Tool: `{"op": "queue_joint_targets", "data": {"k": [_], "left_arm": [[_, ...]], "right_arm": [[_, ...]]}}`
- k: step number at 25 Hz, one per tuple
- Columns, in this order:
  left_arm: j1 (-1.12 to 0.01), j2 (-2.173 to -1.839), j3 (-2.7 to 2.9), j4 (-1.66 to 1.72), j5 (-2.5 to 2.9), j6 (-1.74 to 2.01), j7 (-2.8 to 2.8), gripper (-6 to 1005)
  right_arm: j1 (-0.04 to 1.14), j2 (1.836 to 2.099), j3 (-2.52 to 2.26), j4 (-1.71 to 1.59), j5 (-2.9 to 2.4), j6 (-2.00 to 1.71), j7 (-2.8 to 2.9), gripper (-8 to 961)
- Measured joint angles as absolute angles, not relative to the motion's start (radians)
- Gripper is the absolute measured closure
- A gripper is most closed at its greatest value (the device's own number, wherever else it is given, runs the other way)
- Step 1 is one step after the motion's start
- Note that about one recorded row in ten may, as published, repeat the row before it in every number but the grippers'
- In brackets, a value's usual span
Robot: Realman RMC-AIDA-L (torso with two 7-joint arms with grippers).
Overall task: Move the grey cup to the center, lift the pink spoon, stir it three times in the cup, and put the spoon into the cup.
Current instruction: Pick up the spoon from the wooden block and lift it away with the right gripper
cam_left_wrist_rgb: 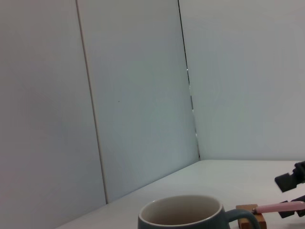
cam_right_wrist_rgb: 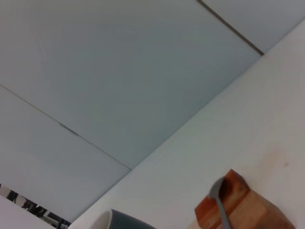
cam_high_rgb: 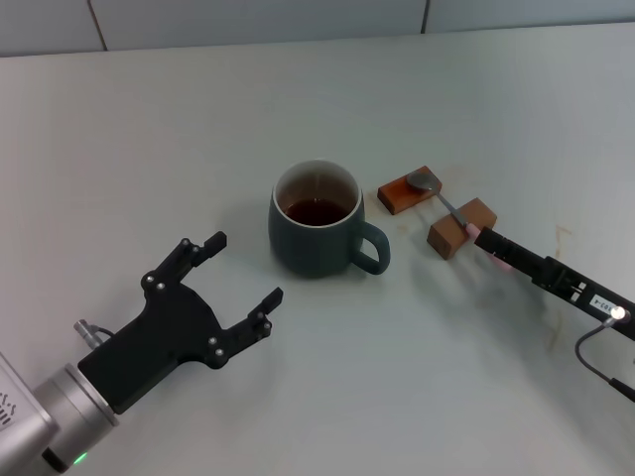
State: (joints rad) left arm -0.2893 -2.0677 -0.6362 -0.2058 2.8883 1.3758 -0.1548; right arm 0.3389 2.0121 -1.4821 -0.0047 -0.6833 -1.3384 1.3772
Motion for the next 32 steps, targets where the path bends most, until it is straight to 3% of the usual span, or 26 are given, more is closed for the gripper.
{"op": "queue_joint_targets", "data": {"k": [4, 14, 23, 29, 32], "left_arm": [[-0.290, -2.068, -0.632, -0.205, 2.888, 1.381, -0.155, 137], [-0.290, -2.068, -0.631, -0.206, 2.889, 1.386, -0.155, 138], [-0.290, -2.066, -0.630, -0.206, 2.889, 1.388, -0.155, 138], [-0.284, -2.066, -0.630, -0.206, 2.889, 1.390, -0.155, 139], [-0.282, -2.066, -0.630, -0.206, 2.888, 1.390, -0.154, 139]], "right_arm": [[0.341, 2.013, -1.482, -0.006, -0.687, -1.327, 1.385, 296], [0.347, 2.013, -1.482, -0.006, -0.697, -1.322, 1.388, 506], [0.357, 2.015, -1.482, -0.015, -0.725, -1.294, 1.420, 510], [0.351, 2.021, -1.476, -0.025, -0.726, -1.287, 1.423, 689], [0.349, 2.023, -1.475, -0.028, -0.726, -1.286, 1.421, 733]]}}
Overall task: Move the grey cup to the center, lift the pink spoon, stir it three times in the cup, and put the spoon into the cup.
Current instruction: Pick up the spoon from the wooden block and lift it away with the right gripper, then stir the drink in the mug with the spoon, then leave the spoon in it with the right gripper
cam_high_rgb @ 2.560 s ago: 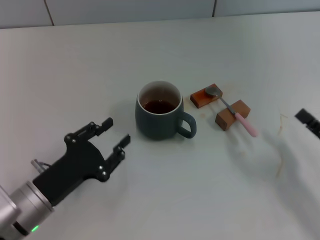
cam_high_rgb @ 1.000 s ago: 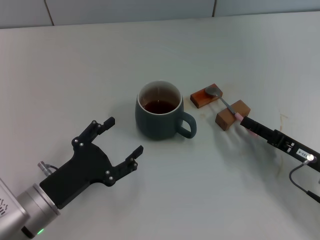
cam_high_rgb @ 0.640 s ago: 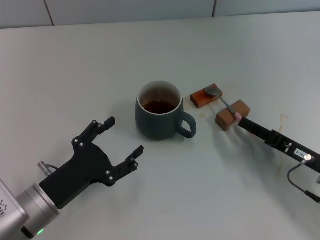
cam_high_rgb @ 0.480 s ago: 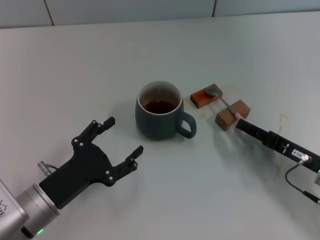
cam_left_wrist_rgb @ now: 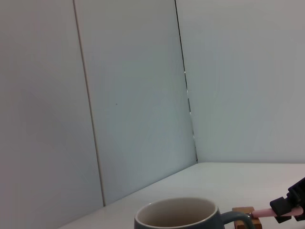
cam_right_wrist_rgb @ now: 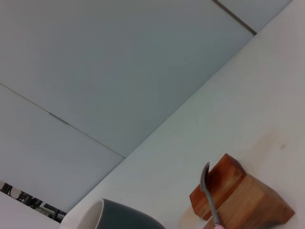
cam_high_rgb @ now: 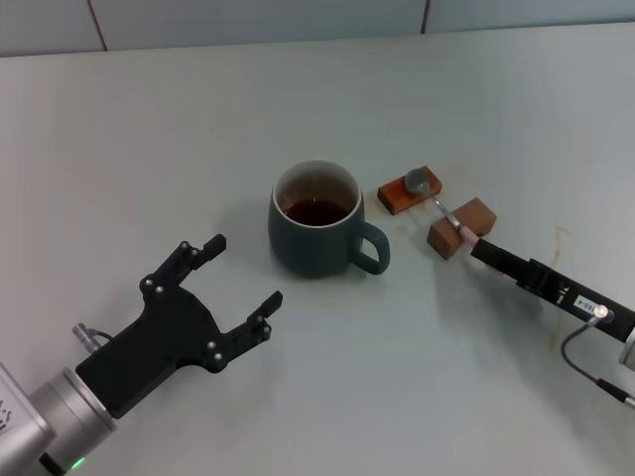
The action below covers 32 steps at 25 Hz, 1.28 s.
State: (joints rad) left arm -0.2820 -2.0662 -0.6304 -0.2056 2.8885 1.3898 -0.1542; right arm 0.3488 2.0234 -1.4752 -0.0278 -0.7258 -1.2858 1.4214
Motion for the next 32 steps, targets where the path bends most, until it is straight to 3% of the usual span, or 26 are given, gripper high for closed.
{"op": "queue_joint_targets", "data": {"k": [7, 13, 18, 25, 32], "left_arm": [[-0.277, -2.065, -0.630, -0.204, 2.889, 1.390, -0.153, 139], [-0.269, -2.065, -0.630, -0.206, 2.888, 1.399, -0.135, 140], [-0.267, -2.065, -0.618, -0.206, 2.889, 1.405, -0.131, 140], [-0.278, -2.065, -0.596, -0.197, 2.890, 1.393, -0.134, 140], [-0.296, -2.066, -0.591, -0.199, 2.890, 1.350, -0.139, 140]], "right_arm": [[0.335, 2.026, -1.476, -0.034, -0.726, -1.292, 1.400, 835], [0.312, 2.026, -1.470, -0.044, -0.721, -1.368, 1.376, 836], [0.292, 2.010, -1.441, -0.049, -0.719, -1.485, 1.335, 835], [0.271, 1.959, -1.397, -0.142, -0.723, -1.633, 1.286, 836], [0.272, 1.896, -1.312, -0.461, -0.860, -1.619, 1.443, 836]]}}
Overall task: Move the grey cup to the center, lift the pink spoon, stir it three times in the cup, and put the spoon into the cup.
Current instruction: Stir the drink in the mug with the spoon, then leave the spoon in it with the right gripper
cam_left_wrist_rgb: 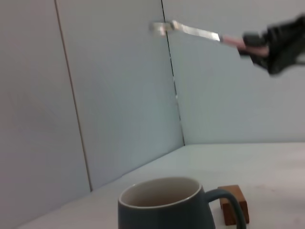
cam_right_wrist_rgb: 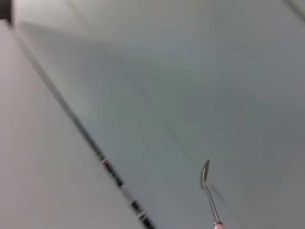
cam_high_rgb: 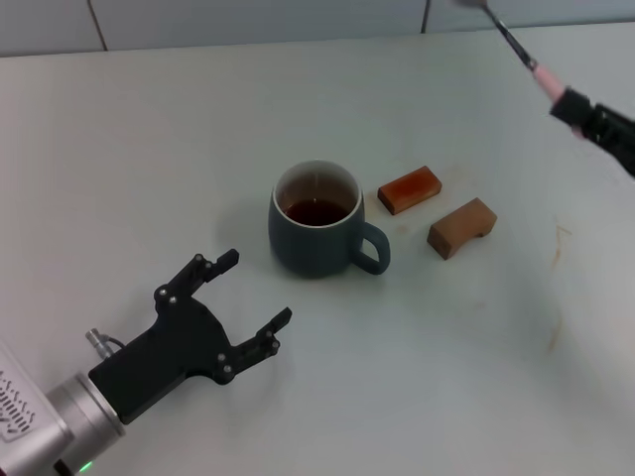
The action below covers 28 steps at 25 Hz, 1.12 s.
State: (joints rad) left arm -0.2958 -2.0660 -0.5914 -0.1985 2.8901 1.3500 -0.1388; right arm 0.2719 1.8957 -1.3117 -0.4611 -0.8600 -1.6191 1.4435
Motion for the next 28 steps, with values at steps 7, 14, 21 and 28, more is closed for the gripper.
{"op": "queue_joint_targets", "data": {"k": [7, 14, 21, 28], "left_arm": [[-0.303, -2.066, -0.592, -0.205, 2.890, 1.339, -0.141, 140], [-0.306, -2.066, -0.594, -0.206, 2.890, 1.330, -0.141, 140], [-0.316, -2.066, -0.595, -0.207, 2.889, 1.299, -0.144, 140], [-0.334, -2.068, -0.592, -0.207, 2.888, 1.273, -0.155, 140]], "right_arm": [[0.261, 1.975, -1.038, -0.928, -1.323, -1.546, 1.753, 836], [0.347, 2.046, -0.910, -1.389, -1.812, -1.597, 2.161, 836], [0.545, 2.015, -0.908, -1.580, -2.095, -1.772, 2.456, 836], [0.737, 1.986, -0.911, -1.593, -2.253, -1.872, 2.556, 836]]}}
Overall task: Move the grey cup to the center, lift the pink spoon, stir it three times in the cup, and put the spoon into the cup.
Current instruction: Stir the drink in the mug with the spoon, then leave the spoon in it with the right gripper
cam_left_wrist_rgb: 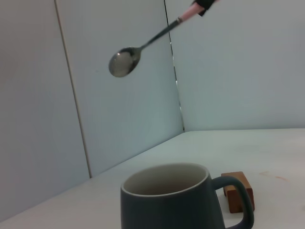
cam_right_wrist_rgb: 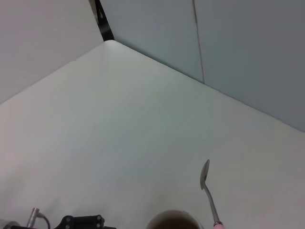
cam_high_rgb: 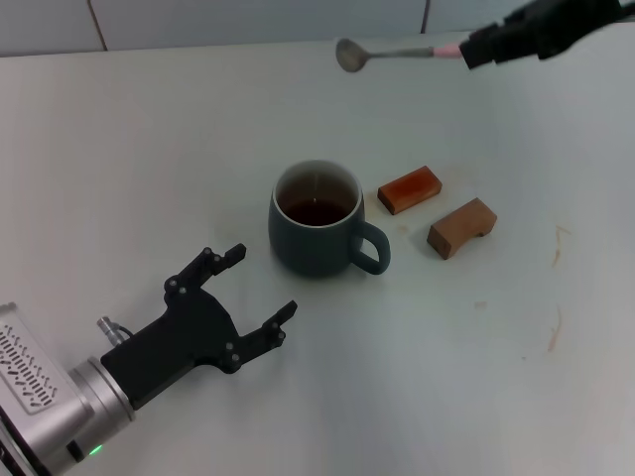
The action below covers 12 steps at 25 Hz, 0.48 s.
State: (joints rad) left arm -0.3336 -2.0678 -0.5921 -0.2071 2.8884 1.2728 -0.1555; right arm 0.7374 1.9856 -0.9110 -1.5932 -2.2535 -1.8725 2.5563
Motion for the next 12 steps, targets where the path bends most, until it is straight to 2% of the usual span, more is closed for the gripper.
{"op": "queue_joint_targets", "data": {"k": [7, 12], "left_arm": [[-0.335, -2.068, -0.592, -0.207, 2.888, 1.273, -0.155, 140], [-0.335, -2.068, -0.592, -0.207, 2.889, 1.273, -0.156, 140]], "right_arm": [[0.884, 1.945, -0.899, -1.486, -2.307, -1.953, 2.582, 837], [0.989, 1.937, -0.902, -1.456, -2.408, -2.028, 2.591, 837]]}}
